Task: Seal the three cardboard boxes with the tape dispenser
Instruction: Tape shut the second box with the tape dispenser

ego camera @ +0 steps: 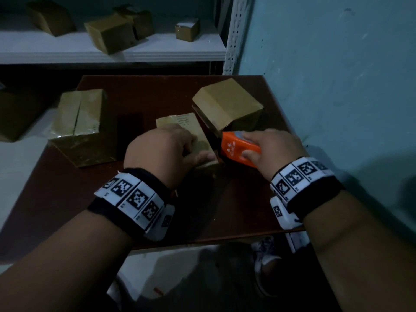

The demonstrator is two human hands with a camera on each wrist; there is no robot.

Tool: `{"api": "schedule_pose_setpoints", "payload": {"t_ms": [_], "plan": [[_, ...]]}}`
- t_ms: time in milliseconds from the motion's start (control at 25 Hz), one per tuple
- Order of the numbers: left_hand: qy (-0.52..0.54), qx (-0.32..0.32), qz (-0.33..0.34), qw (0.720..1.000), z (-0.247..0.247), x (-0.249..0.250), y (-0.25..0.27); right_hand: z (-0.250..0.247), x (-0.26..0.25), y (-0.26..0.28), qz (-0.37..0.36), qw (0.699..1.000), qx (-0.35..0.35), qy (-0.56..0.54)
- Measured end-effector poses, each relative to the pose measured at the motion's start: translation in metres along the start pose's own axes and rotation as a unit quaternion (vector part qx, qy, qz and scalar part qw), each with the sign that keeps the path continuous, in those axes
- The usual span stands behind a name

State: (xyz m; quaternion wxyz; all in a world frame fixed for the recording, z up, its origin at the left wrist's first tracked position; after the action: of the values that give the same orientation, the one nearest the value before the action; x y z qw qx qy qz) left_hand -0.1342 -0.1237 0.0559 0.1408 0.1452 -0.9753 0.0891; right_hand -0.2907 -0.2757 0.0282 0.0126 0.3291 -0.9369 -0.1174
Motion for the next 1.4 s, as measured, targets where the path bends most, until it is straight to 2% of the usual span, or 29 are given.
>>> {"api": "schedule_pose_setpoints", "payload": {"t_ms": [240,280,360,440,480,520,640,680,760,960,1080,1240,1320,1400], "plan": [[0.026,-0.018,-0.058,0.998,0.001,-0.010,-0.003,0.017,-0.001,0.011,-0.003,0.998,-0.051,-0.021],[0.032,-0.007,-0.055,0.998,0.001,-0.011,-0.002,0.013,-0.001,0.013,-0.002,0.999,-0.037,-0.002],[0.043,0.010,-0.049,0.998,-0.003,-0.010,0.002,-0.005,-0.001,0.018,-0.008,0.999,0.045,0.017],[0.037,-0.003,-0.042,0.998,-0.003,-0.009,0.007,-0.024,-0.007,0.028,-0.058,0.988,0.135,-0.057],[0.021,-0.014,-0.031,0.999,-0.002,-0.006,0.009,-0.027,-0.008,0.031,-0.084,0.977,0.154,-0.125],[0.001,-0.020,-0.013,1.000,-0.001,-0.003,0.011,-0.025,-0.011,0.033,-0.096,0.966,0.144,-0.191],[-0.043,-0.021,0.024,0.999,0.005,0.001,0.013,0.009,-0.022,0.027,-0.077,0.934,0.008,-0.348],[-0.047,-0.017,0.030,0.998,0.006,0.001,0.012,0.020,-0.028,0.026,-0.080,0.924,-0.029,-0.372],[-0.047,-0.009,0.037,0.998,0.006,0.002,0.012,0.034,-0.037,0.024,-0.103,0.915,-0.061,-0.386],[-0.037,0.004,0.035,0.999,0.008,0.002,0.012,0.045,-0.045,0.022,-0.098,0.893,-0.065,-0.434],[-0.032,0.018,0.034,0.999,0.007,0.002,0.013,0.044,-0.056,0.022,-0.107,0.893,-0.026,-0.436],[-0.034,0.014,0.027,0.999,0.009,0.000,0.013,0.048,-0.062,0.021,-0.080,0.886,0.006,-0.456],[-0.038,0.010,0.021,0.999,0.010,0.000,0.013,0.054,-0.062,0.018,-0.058,0.870,-0.008,-0.489],[-0.041,0.006,0.015,0.999,0.011,-0.001,0.013,0.064,-0.063,0.015,-0.027,0.853,-0.051,-0.518]]}}
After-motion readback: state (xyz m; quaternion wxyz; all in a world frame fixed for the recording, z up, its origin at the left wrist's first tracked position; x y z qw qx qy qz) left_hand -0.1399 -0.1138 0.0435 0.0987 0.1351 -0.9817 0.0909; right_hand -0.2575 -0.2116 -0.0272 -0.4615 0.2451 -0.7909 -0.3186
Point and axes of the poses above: each hand's wrist, its own y-axis away from the middle knuckle, its own z-axis out of the palm, x = y × z, the point moved 9 cm from there along -y, towards the middle knuckle, and after that the axes turned 8 degrees about -x, right-handed, at the moved point
